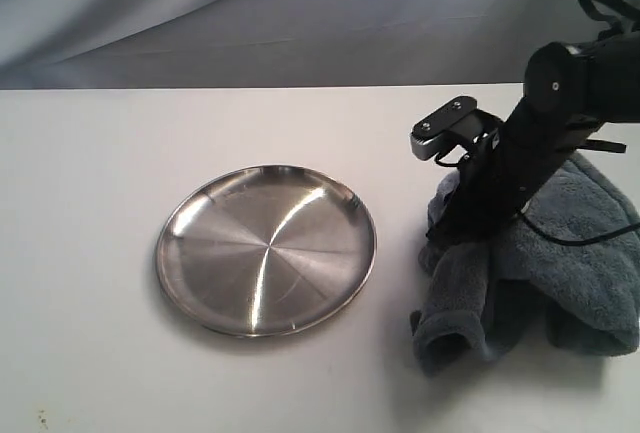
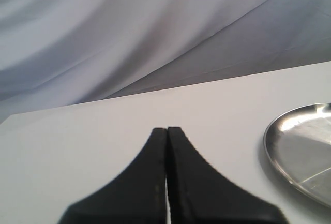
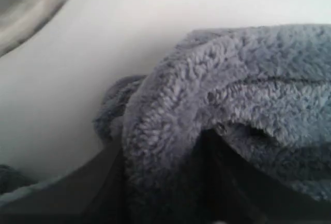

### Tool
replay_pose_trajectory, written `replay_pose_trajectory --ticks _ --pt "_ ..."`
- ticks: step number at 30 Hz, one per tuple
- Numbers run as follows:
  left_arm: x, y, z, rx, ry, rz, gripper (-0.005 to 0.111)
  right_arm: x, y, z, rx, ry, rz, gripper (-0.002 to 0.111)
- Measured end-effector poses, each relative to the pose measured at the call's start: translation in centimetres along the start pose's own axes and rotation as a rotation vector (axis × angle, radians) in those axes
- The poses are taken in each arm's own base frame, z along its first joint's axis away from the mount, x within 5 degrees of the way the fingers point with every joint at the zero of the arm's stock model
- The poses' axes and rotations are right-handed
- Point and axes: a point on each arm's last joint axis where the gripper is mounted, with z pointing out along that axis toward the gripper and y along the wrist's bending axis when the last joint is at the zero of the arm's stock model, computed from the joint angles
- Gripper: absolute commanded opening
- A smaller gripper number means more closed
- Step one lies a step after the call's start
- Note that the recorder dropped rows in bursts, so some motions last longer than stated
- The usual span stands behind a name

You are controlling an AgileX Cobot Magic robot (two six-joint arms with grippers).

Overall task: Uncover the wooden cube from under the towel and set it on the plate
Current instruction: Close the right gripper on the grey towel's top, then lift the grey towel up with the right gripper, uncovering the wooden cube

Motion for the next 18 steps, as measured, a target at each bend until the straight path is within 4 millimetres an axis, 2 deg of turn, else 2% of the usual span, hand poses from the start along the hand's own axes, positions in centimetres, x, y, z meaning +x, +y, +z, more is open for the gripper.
replay_pose_trajectory --ticks 3,6,11,18 --pt "0.0 0.0 0.0 0.000 0.000 0.000 0.000 -0.1 1.3 0.2 -0.024 0.027 -0.030 0.007" --pt "0.0 0.0 0.0 0.000 0.000 0.000 0.000 0.0 1.4 0.2 -0.031 0.035 -0.029 0.000" --pt "0.0 0.0 0.0 0.000 0.000 0.000 0.000 0.1 1.6 -0.6 -0.033 0.032 -0.026 0.000" --pt "0.0 0.0 0.0 0.000 0.000 0.000 0.000 0.2 1.9 -4.1 -0.022 -0.037 -0.016 0.000"
